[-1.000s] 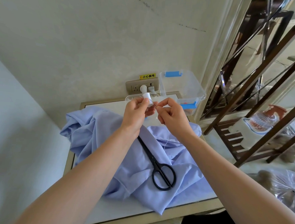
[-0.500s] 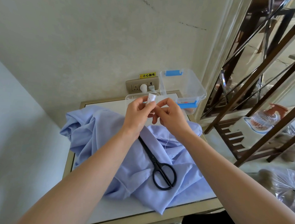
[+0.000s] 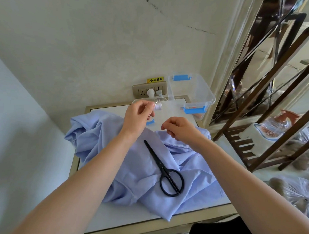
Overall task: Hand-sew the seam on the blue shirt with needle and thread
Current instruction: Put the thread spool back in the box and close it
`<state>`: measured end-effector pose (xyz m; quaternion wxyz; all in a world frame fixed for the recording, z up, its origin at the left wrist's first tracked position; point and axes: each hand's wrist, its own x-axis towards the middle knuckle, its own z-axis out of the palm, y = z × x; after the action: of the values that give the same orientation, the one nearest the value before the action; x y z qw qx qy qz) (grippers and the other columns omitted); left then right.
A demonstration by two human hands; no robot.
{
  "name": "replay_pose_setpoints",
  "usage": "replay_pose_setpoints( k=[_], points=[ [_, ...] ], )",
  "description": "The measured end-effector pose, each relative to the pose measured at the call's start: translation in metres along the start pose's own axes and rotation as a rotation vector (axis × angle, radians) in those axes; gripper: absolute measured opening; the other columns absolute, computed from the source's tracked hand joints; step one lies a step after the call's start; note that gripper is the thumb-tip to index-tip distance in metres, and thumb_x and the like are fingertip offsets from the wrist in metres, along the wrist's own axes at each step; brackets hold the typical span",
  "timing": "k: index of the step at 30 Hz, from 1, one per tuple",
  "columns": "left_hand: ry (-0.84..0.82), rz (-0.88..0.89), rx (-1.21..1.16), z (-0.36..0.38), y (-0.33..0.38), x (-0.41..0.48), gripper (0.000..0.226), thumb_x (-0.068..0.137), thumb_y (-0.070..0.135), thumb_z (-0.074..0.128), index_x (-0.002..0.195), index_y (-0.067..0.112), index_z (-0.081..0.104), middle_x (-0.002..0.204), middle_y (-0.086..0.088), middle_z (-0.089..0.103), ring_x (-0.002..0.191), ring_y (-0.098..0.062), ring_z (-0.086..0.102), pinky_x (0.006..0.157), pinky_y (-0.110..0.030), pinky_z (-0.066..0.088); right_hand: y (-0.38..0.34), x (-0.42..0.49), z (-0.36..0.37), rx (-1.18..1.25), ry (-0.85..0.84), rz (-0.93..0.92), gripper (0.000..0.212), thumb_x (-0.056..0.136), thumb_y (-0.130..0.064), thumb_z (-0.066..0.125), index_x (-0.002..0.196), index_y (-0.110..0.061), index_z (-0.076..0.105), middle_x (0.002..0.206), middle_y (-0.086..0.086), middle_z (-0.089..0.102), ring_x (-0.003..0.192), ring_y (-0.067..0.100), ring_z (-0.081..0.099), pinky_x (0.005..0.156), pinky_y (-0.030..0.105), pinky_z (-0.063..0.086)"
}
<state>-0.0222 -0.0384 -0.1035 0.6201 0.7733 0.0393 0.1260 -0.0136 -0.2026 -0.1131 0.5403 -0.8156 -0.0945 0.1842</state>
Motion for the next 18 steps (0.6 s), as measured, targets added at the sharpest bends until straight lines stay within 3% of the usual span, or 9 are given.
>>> replay_pose_setpoints(
  k=[4, 8, 11, 15, 18],
  points=[
    [-0.202, -0.081, -0.109, -0.004, 0.009, -0.003, 0.025, 0.099, 0.017, 0.054, 0.086, 0.015, 0.074, 0.062, 0.003, 0.052, 0.056, -0.005, 0.042, 0.053, -0.016, 0.034, -0.002, 0.001, -0.005, 0.085, -0.037, 0.118, 0.024, 0.099, -0.018, 0.05, 0.077, -0.012, 0.059, 0.061, 0.0, 0.048, 0.05, 0.01, 0.034, 0.046, 0.017, 0.029],
    [-0.395, -0.114, 0.004, -0.007, 0.01, -0.005, 0.021, 0.091, 0.022, 0.061, 0.096, 0.006, 0.074, 0.072, 0.004, 0.066, 0.067, -0.008, 0.047, 0.065, -0.016, 0.039, -0.008, 0.004, -0.015, 0.297, 0.02, 0.181, 0.021, 0.098, -0.016, 0.052, 0.078, -0.012, 0.057, 0.063, 0.001, 0.049, 0.047, 0.008, 0.035, 0.041, 0.015, 0.025],
    [-0.379, -0.088, 0.092, -0.007, 0.011, -0.004, 0.004, 0.092, 0.014, 0.063, 0.091, 0.012, 0.067, 0.064, 0.006, 0.066, 0.058, -0.007, 0.05, 0.061, -0.016, 0.041, -0.016, 0.005, -0.019, 0.305, 0.068, 0.153, 0.02, 0.097, -0.02, 0.054, 0.08, -0.012, 0.058, 0.063, -0.001, 0.049, 0.045, 0.006, 0.036, 0.042, 0.014, 0.025],
    [-0.2, -0.061, 0.367, -0.003, 0.004, 0.003, 0.013, 0.089, 0.028, 0.068, 0.085, 0.016, 0.064, 0.067, 0.003, 0.066, 0.057, -0.007, 0.058, 0.063, -0.027, 0.046, -0.024, 0.002, -0.016, 0.225, 0.112, 0.032, 0.022, 0.098, -0.021, 0.053, 0.079, -0.013, 0.06, 0.06, -0.004, 0.046, 0.044, 0.005, 0.035, 0.047, 0.017, 0.028],
    [-0.029, -0.11, 0.232, 0.001, 0.003, 0.004, 0.021, 0.092, 0.03, 0.065, 0.092, 0.009, 0.064, 0.069, 0.001, 0.067, 0.057, -0.007, 0.057, 0.061, -0.025, 0.047, -0.023, -0.003, -0.011, 0.139, 0.021, -0.043, 0.021, 0.097, -0.016, 0.055, 0.079, -0.012, 0.065, 0.055, -0.006, 0.046, 0.045, 0.006, 0.034, 0.046, 0.017, 0.027]
  ],
)
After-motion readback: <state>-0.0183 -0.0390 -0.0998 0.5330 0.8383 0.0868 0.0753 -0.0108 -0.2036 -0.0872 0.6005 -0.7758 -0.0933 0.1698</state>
